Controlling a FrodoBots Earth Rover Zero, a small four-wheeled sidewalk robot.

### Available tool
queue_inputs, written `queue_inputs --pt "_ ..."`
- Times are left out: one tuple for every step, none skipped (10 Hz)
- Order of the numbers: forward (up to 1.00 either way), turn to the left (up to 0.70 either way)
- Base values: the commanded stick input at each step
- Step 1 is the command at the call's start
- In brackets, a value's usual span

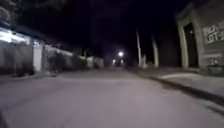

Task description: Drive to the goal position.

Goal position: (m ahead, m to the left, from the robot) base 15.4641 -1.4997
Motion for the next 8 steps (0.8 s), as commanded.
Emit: queue_inputs --pt "0.7 -0.29" --pt "0.7 -0.1" --pt "0.7 0.0" --pt "0.7 0.0" --pt "0.7 0.0" --pt "0.7 0.0" --pt "0.7 0.0" --pt "0.7 0.0"
